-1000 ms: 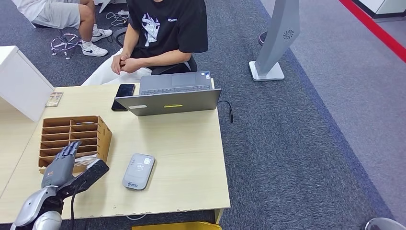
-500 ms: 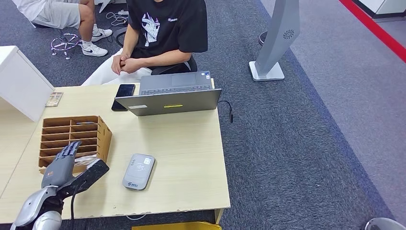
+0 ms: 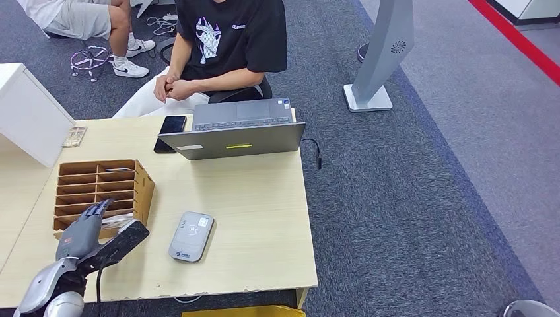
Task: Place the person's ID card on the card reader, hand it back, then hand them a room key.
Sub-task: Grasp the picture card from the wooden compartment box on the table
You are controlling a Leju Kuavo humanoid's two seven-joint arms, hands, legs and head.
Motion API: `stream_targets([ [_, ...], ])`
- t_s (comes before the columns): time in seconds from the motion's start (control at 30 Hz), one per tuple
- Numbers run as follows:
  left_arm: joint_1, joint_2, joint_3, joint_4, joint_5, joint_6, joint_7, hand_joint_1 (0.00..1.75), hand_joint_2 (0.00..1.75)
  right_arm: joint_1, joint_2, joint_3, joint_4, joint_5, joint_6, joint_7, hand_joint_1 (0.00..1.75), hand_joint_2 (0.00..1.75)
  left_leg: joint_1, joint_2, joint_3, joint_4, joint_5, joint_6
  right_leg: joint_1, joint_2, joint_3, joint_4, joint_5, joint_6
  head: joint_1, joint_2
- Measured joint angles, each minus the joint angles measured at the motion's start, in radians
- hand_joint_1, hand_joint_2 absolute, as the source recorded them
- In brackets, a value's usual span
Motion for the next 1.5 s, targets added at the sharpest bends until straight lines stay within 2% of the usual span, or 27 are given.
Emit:
stream_targets([
  [0.13,0.002,0.015,0.0,0.0,0.001,0.003,0.0,1.75,1.75,0.041,0.0,-0.021,-0.024,-0.055,-0.062,-0.026,0.0,1.75,0.0,0.0,0.0,0.0,-0.001,0.0,0.0,0.0,0.0,0.0,0.0,0.0,0.0,0.0],
  [0.3,0.003,0.029,0.0,-0.001,-0.014,0.031,0.005,1.75,1.75,0.075,-0.005,-0.036,-0.059,-0.106,-0.073,-0.028,0.0,1.75,0.0,0.0,0.0,0.0,-0.001,0.0,0.0,0.0,0.0,0.0,0.0,0.0,0.0,0.0],
  [0.5,0.021,0.051,0.005,-0.014,-0.029,0.047,0.011,1.75,1.75,0.142,-0.048,-0.03,-0.183,-0.196,-0.136,0.011,0.0,1.75,0.0,0.0,0.0,0.0,-0.001,0.0,0.0,0.0,0.0,0.0,0.0,0.0,0.0,0.0],
  [0.67,0.034,0.06,0.006,-0.02,-0.032,0.049,0.011,1.75,1.75,0.151,-0.07,-0.003,-0.228,-0.259,-0.183,0.008,0.0,1.75,0.0,0.0,0.0,0.0,-0.001,0.0,0.0,0.0,0.0,0.0,-0.001,0.0,0.0,0.0],
  [1.1,0.073,0.068,0.018,-0.041,-0.051,0.091,0.007,1.75,1.75,0.151,-0.094,0.033,-0.26,-0.285,-0.19,0.006,0.0,1.75,0.0,0.0,0.001,0.0,-0.001,0.0,0.0,0.0,0.0,0.0,-0.001,0.0,0.0,0.0],
  [1.3,0.104,0.063,0.045,-0.093,-0.105,0.205,-0.027,1.75,1.75,0.135,-0.107,0.082,-0.265,-0.304,-0.22,-0.003,0.0,1.75,0.0,0.0,0.0,0.0,-0.001,0.0,0.0,0.0,0.0,0.0,-0.001,0.0,0.0,0.0],
  [1.5,0.117,0.035,0.093,-0.228,-0.138,0.349,-0.092,1.75,1.75,0.114,-0.135,0.147,-0.301,-0.259,-0.25,0.05,0.0,1.75,0.0,0.001,0.001,0.0,-0.001,0.0,0.0,0.0,0.0,0.0,0.0,0.0,0.0,0.0],
])
